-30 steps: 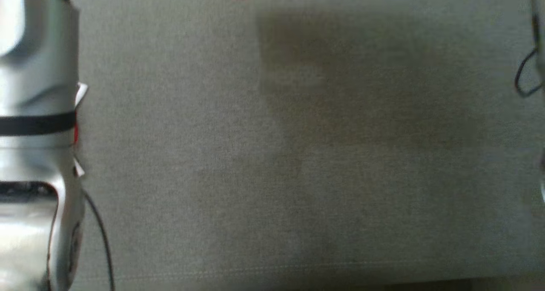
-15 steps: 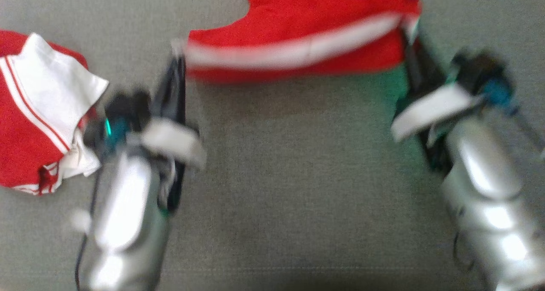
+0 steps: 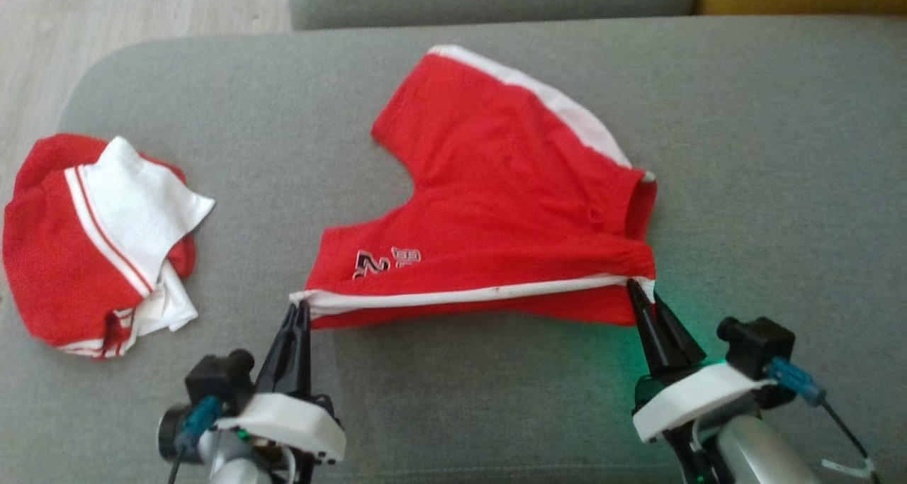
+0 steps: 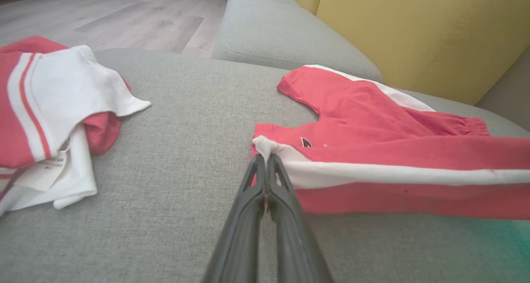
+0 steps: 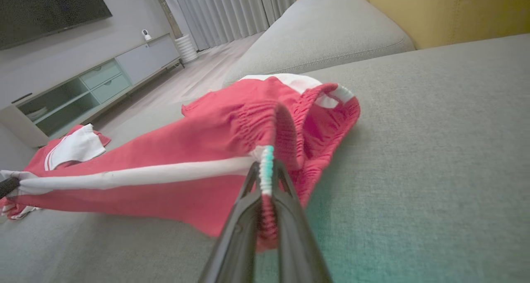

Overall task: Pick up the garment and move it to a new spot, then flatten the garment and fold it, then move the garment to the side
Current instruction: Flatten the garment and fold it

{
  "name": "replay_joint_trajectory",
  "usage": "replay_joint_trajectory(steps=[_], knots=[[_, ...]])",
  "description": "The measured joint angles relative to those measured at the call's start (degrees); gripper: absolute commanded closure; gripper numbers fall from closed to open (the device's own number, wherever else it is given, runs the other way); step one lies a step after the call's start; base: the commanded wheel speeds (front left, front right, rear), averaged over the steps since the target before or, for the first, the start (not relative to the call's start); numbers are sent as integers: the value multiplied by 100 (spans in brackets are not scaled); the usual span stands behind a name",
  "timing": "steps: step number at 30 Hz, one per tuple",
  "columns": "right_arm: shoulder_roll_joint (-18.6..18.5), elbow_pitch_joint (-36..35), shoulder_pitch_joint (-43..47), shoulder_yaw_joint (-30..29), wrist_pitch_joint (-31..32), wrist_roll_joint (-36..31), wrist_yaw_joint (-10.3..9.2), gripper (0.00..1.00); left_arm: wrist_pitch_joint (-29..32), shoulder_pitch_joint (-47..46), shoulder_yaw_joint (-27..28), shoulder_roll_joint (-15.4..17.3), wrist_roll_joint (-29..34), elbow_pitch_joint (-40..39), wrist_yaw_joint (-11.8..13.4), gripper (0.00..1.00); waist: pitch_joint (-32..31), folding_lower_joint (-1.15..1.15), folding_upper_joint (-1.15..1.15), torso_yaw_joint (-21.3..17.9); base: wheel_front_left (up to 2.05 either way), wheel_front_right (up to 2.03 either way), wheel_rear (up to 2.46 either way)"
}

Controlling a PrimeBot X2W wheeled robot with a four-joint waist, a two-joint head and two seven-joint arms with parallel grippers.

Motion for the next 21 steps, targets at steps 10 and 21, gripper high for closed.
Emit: replay_joint_trajectory(steps=[10, 21], knots=[[135, -301, -282, -183, 1, 245, 0, 100, 0, -1209, 324, 120, 684, -124, -425, 100, 363, 0, 0, -339, 0, 0, 0], [419, 143, -1783, -235, 0, 757, 0, 100, 37, -4259, -382, 697, 980, 1940, -983, 100, 1332, 1, 0, -791, 0, 0, 0]])
